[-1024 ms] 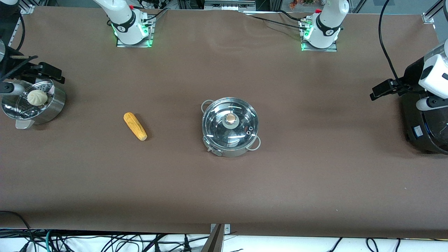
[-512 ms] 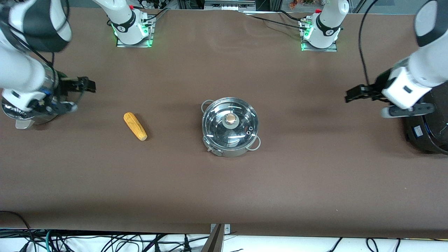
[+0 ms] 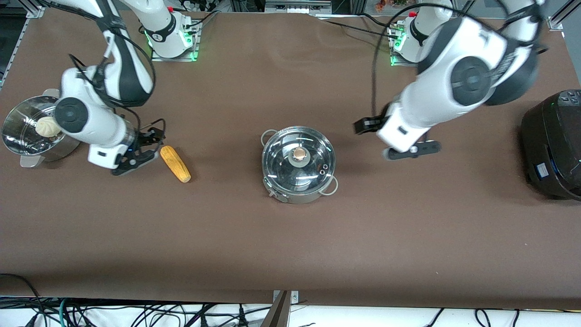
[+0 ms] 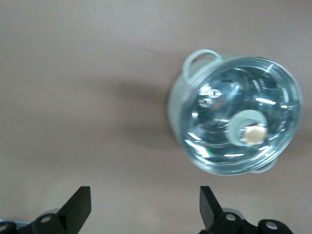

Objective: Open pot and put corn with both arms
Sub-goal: 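Reach the left gripper to the lid knob while the right gripper reaches the corn, then grasp the lid knob with the left gripper while the right gripper grasps the corn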

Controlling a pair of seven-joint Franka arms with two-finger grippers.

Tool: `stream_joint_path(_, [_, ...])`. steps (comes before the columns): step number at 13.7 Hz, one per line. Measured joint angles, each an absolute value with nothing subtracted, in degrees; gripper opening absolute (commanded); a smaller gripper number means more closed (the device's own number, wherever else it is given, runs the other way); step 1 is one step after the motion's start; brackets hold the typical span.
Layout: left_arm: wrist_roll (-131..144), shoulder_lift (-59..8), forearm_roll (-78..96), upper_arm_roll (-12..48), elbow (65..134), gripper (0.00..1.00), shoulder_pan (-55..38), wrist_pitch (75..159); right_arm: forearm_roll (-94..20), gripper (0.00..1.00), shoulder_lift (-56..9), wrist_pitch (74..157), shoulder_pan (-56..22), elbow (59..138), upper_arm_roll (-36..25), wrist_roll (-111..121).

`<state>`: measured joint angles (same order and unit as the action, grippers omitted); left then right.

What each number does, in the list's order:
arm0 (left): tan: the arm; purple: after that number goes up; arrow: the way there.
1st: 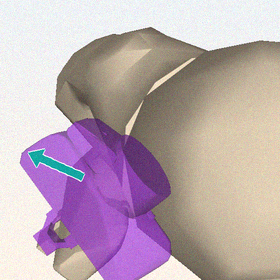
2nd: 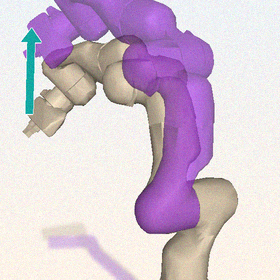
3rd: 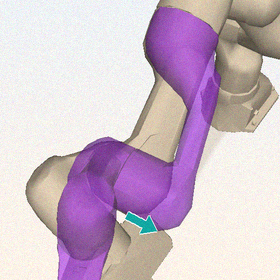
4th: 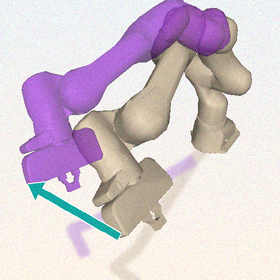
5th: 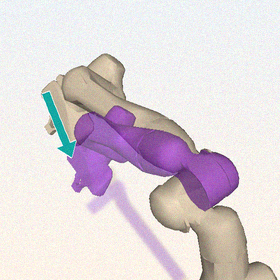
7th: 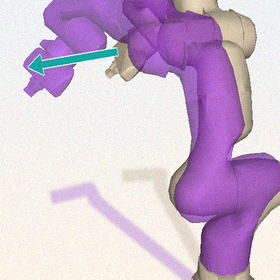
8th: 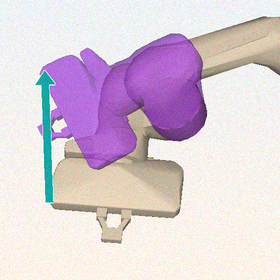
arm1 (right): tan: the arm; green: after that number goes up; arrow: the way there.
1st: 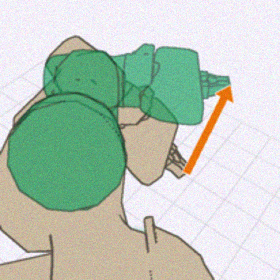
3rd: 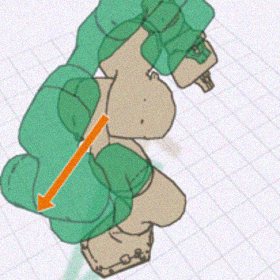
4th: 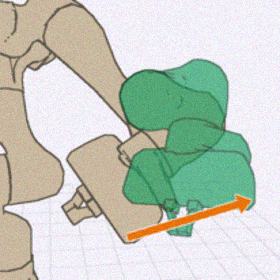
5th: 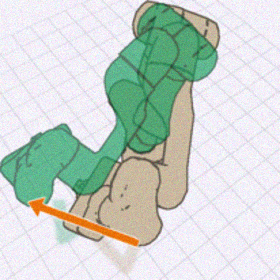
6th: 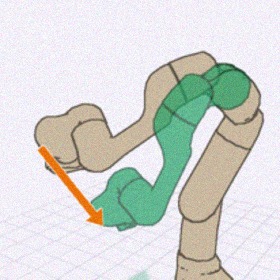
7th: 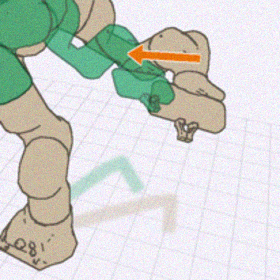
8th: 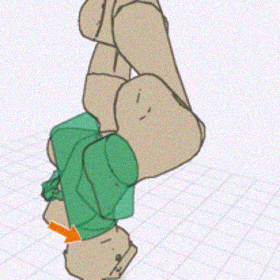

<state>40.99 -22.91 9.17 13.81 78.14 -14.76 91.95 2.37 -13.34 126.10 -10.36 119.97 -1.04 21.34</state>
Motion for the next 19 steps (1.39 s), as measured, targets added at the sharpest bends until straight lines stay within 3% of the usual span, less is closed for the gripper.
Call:
stream_joint_path(4, [53.7, -33.5, 8.8, 13.6, 70.1, 0.99, -22.4, 99.4, 3.0, 1.0, -16.0, 140.6, -10.6, 127.9, 0.1, 28.5])
stream_joint_path(10, [59.7, -38.4, 0.6, 13.4, 68.7, 1.0, -30.3, 105.0, 6.5, 1.0, -20.4, 146.9, -12.0, 127.9, 0.3, 30.1])
stream_joint_path(12, [59.7, -39.5, 0.1, 13.2, 68.8, 1.0, -30.5, 107.2, 8.0, 0.95, -21.5, 148.8, -12.1, 127.9, 0.2, 30.1])
stream_joint_path(13, [59.6, -40.1, -0.3, 13.1, 68.8, 1.0, -30.6, 108.2, 8.3, 0.84, -21.9, 149.4, -12.1, 127.9, 0.2, 30.1])
stream_joint_path(15, [59.5, -41.3, -1.4, 13.1, 69.1, 1.0, -30.6, 111.4, 10.5, 0.3, -22.2, 149.6, -12.0, 127.6, -0.1, 30.1])
stream_joint_path(16, [59.5, -41.7, -1.6, 13.1, 69.2, 1.0, -30.6, 112.4, 11.7, 0.17, -22.4, 149.6, -11.9, 127.5, -0.1, 30.1])
stream_joint_path(19, [58.5, -42.0, -1.8, 13.1, 69.6, 1.0, -30.6, 112.9, 12.6, 0.0, -23.3, 149.6, -11.9, 127.3, -0.1, 30.1])
